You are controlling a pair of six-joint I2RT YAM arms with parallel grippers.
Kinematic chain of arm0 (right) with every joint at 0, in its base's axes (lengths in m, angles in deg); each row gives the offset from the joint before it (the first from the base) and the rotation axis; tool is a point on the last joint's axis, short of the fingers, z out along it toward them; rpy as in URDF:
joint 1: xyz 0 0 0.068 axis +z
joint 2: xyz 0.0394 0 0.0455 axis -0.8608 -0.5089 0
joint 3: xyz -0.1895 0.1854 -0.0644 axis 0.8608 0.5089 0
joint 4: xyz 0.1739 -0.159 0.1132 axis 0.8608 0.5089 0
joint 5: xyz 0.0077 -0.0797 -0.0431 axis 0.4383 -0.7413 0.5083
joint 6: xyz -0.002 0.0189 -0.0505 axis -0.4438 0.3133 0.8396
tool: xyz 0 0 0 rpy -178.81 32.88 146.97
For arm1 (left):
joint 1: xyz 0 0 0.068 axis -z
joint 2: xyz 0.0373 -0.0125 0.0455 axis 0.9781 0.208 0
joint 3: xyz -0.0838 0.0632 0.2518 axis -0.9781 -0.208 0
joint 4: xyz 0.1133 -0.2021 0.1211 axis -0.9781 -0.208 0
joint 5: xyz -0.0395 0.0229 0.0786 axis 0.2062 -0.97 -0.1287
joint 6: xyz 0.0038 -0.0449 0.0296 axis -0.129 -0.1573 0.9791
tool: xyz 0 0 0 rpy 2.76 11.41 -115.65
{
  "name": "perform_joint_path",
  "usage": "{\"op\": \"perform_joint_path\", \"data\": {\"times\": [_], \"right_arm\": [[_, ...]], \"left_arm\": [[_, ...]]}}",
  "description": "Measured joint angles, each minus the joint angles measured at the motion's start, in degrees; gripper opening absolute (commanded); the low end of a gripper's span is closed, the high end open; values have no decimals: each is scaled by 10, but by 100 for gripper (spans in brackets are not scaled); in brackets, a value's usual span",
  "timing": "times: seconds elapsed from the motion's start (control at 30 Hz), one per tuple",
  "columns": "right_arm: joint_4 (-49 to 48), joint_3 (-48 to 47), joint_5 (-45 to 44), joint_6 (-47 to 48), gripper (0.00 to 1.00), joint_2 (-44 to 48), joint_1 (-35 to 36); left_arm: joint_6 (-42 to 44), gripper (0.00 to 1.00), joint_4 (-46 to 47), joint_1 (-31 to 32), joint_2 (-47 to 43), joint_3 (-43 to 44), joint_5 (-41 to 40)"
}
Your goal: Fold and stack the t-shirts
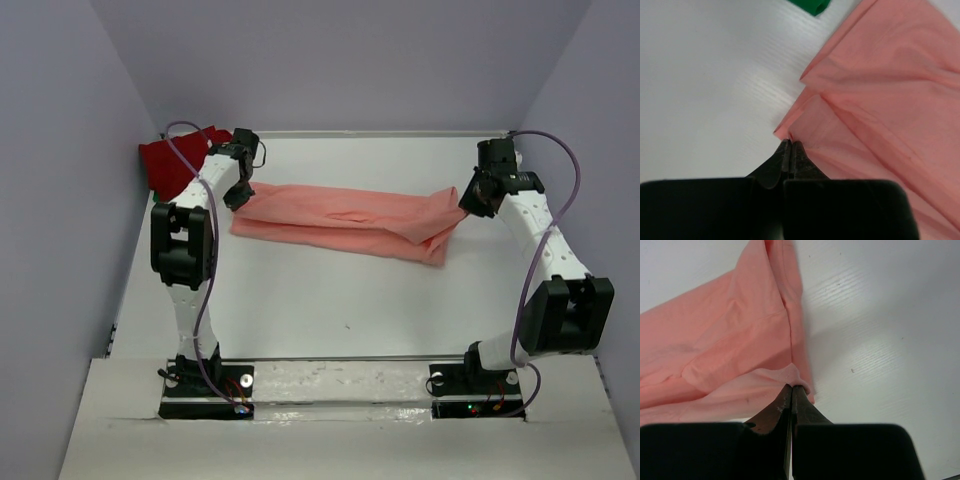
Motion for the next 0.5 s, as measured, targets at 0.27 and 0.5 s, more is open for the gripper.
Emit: {"op": "perform_joint_path", "data": {"times": [0.27, 0.5], "right_arm": [[1, 20, 22, 0, 0, 48, 0], [9, 64, 33, -1, 0, 133, 0]], "left_arm": [[-20, 0, 0, 12, -159, -137, -13], [-51, 0, -8, 50, -298, -211, -25]]}}
